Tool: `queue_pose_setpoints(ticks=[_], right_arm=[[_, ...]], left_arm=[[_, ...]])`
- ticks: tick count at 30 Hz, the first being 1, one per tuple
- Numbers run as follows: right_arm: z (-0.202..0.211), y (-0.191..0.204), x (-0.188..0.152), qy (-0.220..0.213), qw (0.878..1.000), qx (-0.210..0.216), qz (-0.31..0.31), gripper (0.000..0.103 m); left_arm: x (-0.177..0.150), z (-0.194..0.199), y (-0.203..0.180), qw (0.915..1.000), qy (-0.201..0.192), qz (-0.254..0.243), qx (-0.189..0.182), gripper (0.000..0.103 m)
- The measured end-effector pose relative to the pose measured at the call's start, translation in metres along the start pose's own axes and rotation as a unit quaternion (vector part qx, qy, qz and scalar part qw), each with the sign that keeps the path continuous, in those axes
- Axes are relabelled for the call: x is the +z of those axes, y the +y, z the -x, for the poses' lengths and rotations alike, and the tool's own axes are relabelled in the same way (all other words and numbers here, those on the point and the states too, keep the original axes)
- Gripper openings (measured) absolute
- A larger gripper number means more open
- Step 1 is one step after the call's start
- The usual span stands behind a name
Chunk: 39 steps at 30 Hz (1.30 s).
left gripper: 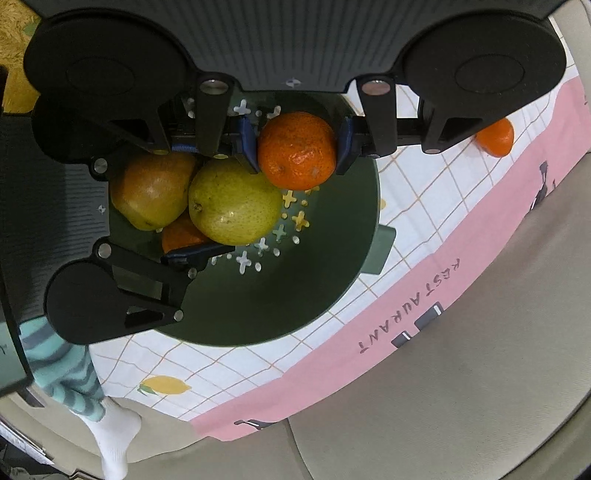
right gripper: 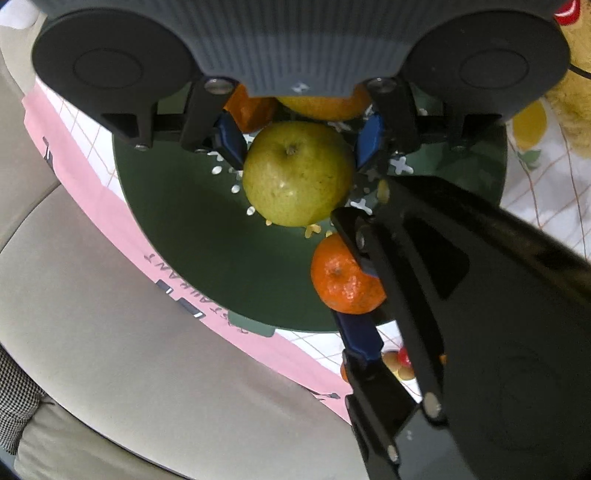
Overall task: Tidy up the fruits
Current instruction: 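Lower both fruits into the colander and open both tools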
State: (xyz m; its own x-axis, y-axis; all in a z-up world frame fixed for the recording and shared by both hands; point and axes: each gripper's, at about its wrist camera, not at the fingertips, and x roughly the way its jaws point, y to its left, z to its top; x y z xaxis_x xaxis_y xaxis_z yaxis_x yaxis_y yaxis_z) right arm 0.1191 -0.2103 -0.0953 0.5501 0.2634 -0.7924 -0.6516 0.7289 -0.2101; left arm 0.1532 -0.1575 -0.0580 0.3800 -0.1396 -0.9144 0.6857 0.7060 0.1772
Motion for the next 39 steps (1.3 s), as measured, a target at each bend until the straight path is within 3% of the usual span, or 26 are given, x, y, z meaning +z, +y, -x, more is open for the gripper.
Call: queue_pose_setpoints(ticks=[5,14,24,32,39], right_arm=[[0.000,-0.012,-0.001,-0.006,0.999,0.008,-0.035,0.061],[0.015,-0.012,-0.002,-0.019,0.999,-0.007,-0.039,0.062],[0.023,-0.008,-0.011,-0.017,0.997,-0.042,-0.055,0.064],[0.032,0.001,-0.010,-0.019,0.997,-0.066,-0.038,0.068],[0.058,-0.002,-0.007,-0.037,0.993,-0.081,-0.076,0.069]], left_arm=[[0.007,-0.004,0.006,1.0000,0.006,0.005,-0.003,0.048],[0.000,-0.015,-0.007,0.9992,0.029,-0.028,0.003,0.048],[-0.004,-0.026,-0.018,0.9973,0.048,-0.053,0.018,0.049],[-0.006,-0.015,-0.023,0.9964,0.039,-0.066,0.037,0.056],[-0.010,0.016,-0.016,0.9989,-0.001,-0.029,0.036,0.060]])
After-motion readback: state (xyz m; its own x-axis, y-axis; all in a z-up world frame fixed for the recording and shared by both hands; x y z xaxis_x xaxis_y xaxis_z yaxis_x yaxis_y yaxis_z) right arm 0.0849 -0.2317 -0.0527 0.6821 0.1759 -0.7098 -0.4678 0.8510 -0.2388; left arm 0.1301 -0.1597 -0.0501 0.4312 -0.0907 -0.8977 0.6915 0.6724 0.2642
